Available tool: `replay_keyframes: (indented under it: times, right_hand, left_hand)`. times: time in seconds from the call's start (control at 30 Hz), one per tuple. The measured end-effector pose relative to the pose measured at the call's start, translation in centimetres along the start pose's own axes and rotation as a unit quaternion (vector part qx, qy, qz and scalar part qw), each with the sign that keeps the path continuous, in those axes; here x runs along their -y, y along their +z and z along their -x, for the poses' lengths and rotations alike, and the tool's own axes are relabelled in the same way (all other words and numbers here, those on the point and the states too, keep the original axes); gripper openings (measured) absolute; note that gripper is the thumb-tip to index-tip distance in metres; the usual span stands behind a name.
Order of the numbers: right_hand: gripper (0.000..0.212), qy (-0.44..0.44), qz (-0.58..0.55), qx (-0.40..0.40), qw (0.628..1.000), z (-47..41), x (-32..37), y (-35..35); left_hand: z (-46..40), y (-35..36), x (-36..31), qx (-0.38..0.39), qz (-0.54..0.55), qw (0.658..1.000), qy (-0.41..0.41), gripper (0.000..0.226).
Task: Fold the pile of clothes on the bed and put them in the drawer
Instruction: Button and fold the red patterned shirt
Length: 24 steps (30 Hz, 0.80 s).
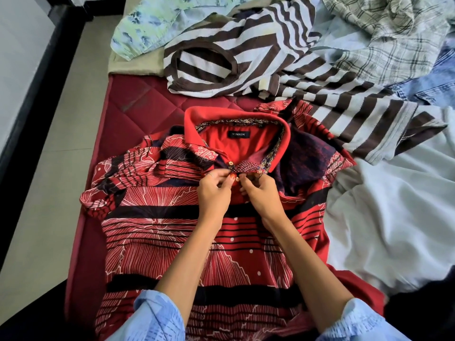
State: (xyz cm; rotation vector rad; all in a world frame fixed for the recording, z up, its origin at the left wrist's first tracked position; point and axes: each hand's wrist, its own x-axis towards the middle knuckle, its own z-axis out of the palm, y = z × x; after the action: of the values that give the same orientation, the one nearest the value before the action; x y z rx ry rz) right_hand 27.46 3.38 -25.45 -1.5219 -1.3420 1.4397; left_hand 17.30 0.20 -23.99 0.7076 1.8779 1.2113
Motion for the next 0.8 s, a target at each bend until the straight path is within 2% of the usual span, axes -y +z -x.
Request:
replay_keyframes:
  times: [0.07,0.13,0.27,0.37,0.53,0.6,0.8]
  right_hand:
    - [0.008,0.005,-0.046,0.014,0.999,0.1,0.2,-0.2]
    - [0.014,0.008,-0.09,0.018,0.996,0.4,0.5,-0.3]
    - [0.016,0.017,-0.126,0.014,0.992,0.6,1.0,-0.3]
    - [0.017,0.027,-0.134,-0.025,0.99,0.4,0.9,0.1]
    - [0.018,0.064,-0.159,-0.071,0.983,0.2,1.3,0.4]
    - [0.022,0.092,-0.162,-0.083,0.979,0.0,1.6,0.6]
    - [0.029,0.131,-0.179,-0.086,0.971,-0.2,2.3,0.8]
  left_hand:
    - [0.1,-0.1,0.0,0.005,0.018,1.0,-0.016,0.019]
    - [0.2,-0.1,0.0,0.007,0.008,1.0,-0.011,0.019]
    - [0.3,-0.2,-0.1,0.02,-0.097,0.994,0.053,0.012]
    - [-0.1,-0.6,-0.1,0.042,-0.142,0.985,0.093,0.01]
    - [-1.0,-1.1,-1.3,0.064,-0.147,0.984,0.073,0.032]
    - [-1.3,-1.1,-1.9,0.056,-0.147,0.985,0.066,0.029]
    - [-2.0,0.2,-3.0,-0.005,-0.217,0.969,0.114,0.013]
